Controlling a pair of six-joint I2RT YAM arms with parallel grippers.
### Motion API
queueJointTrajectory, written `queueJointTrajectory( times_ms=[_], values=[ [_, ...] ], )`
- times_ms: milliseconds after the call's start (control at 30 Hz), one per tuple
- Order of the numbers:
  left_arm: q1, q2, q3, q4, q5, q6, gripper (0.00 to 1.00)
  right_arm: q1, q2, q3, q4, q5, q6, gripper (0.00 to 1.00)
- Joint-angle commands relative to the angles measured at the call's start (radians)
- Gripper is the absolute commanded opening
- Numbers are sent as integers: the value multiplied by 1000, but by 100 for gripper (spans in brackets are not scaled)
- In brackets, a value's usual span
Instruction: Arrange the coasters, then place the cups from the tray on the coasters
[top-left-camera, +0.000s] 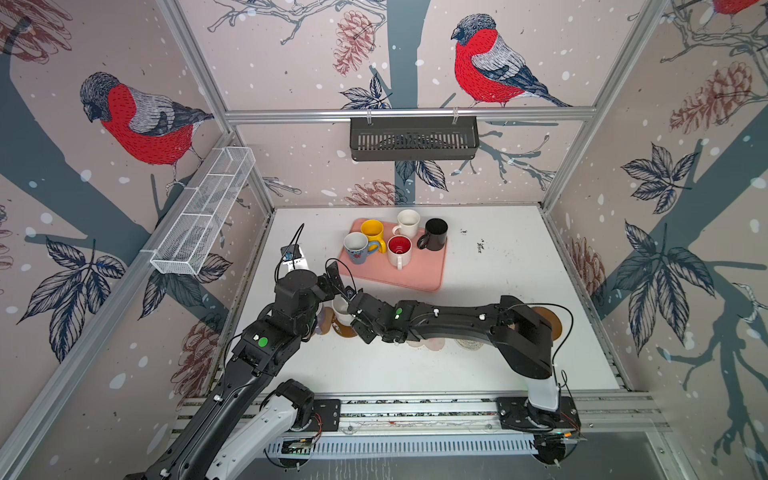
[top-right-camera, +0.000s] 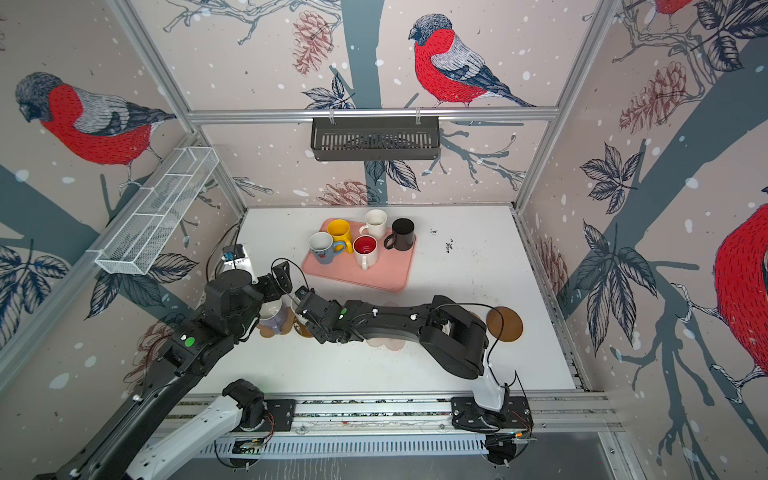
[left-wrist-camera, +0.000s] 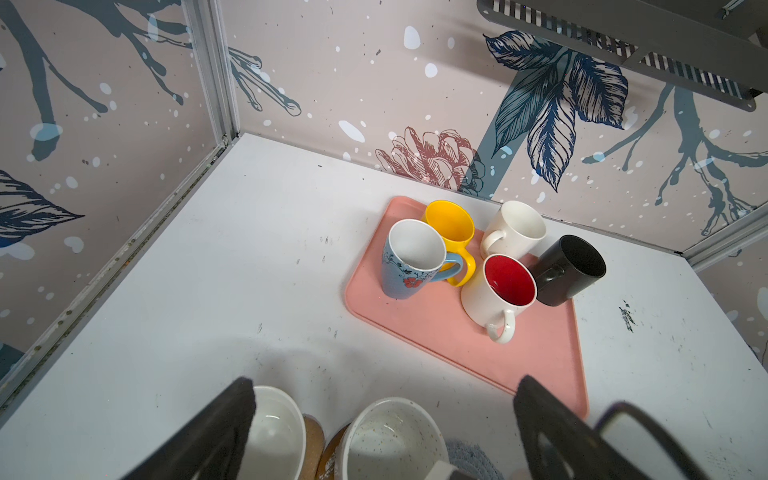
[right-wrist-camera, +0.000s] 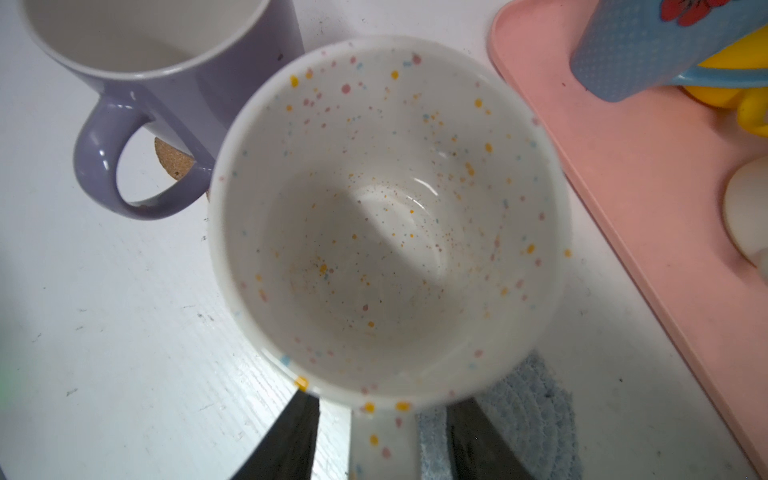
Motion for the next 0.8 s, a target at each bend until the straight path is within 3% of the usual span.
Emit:
queueJointTrajectory(
  times_ms=[0,233,767],
  values=[
    [2,-2,-2,-2,4,-3,97,1,-14,-1,24,27,-1,57],
    [2,-1,4,0,32,17,97,0,-39,6,19,45,-13,66],
    [2,85,65,-19,104,23,96,-97,-256,-126,32,57,17,68]
  ],
)
